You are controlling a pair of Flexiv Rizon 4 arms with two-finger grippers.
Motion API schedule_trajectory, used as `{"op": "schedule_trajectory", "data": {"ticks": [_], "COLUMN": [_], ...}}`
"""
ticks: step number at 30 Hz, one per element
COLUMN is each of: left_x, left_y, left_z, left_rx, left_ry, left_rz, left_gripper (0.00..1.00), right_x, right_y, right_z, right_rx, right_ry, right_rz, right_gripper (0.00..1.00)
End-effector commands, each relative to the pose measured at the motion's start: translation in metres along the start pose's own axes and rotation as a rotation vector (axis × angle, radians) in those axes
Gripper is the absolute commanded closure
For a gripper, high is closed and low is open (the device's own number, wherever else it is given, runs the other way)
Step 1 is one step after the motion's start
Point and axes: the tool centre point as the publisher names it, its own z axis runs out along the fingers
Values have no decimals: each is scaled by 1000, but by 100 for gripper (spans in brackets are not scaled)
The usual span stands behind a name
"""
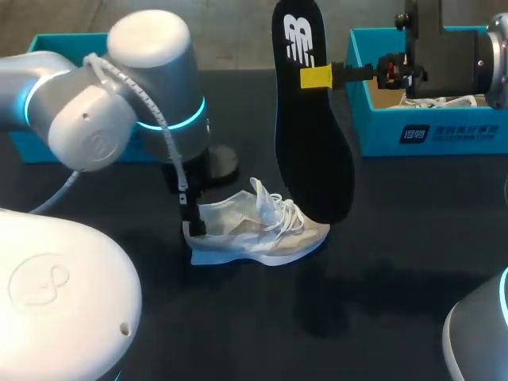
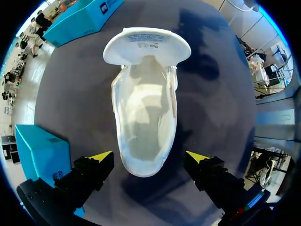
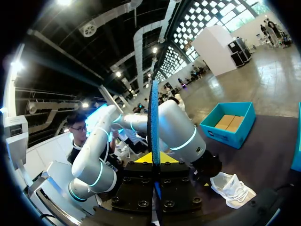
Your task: Take the shoe out of the shoebox, open the shoe tongue, remove and reinsert the insole, then place the shoe into the shoebox
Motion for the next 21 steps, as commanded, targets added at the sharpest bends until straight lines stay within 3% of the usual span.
{"op": "schedule_trajectory", "data": {"ticks": [1, 21], "left_x": [2, 2], "left_y": [1, 1], "left_z": [-1, -5], "left_rx": [-17, -29], "left_ry": [-6, -15], "left_rz": [-7, -29], "left_gripper": [0, 0], "right_x": [-1, -1], "right_y": [1, 1], "right_z": [4, 4], "right_rx": [2, 2], "right_ry": [-2, -2], "right_rz": [2, 2], "right_gripper": [100, 100]}}
